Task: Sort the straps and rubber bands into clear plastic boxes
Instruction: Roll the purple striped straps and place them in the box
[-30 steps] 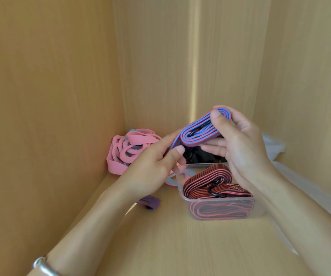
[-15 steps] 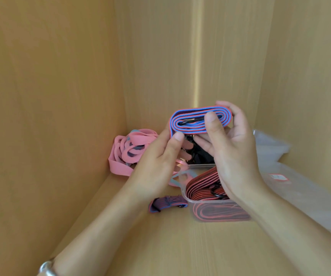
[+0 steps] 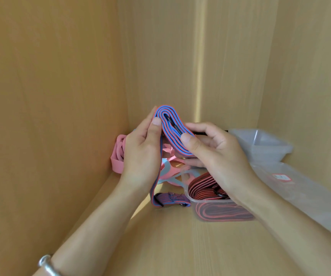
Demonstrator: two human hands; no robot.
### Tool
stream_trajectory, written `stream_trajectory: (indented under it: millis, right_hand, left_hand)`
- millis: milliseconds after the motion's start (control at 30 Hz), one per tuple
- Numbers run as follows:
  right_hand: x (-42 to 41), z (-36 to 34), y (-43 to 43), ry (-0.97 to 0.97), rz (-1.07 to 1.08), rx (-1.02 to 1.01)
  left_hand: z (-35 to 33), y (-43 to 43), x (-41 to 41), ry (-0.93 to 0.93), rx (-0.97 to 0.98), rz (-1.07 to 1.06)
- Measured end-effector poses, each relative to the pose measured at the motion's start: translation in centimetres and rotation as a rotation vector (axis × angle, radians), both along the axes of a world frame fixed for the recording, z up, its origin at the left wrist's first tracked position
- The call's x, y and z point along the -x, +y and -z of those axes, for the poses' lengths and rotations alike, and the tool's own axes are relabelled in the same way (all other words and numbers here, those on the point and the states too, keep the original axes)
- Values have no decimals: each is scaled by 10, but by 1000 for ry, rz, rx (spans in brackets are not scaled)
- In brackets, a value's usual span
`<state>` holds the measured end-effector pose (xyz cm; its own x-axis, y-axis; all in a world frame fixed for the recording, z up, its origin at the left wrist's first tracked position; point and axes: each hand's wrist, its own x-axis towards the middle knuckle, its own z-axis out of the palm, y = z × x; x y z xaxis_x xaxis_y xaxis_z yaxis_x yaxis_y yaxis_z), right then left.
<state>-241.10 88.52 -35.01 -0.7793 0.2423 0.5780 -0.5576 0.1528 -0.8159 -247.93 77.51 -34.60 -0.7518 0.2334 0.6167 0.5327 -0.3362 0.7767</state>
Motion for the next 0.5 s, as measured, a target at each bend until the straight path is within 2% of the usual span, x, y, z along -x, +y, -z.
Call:
stream_trajectory:
  millis: [100,200,367,500]
  right_hand:
    - [-3,-1,1,-39,-45,-19]
    - [-2,-1,2,-20,-17,-15]
    - [-1,1,-1,57,79,48]
    - [-5,-5,-1,157,139,122]
  left_hand:
    - [-1,0,-2,-53,6,23]
    - [-2,0,-5,0,41,45]
    - [-2,-2,-6,-136,102,318]
    - [-1,-2,-4,-87,150,358]
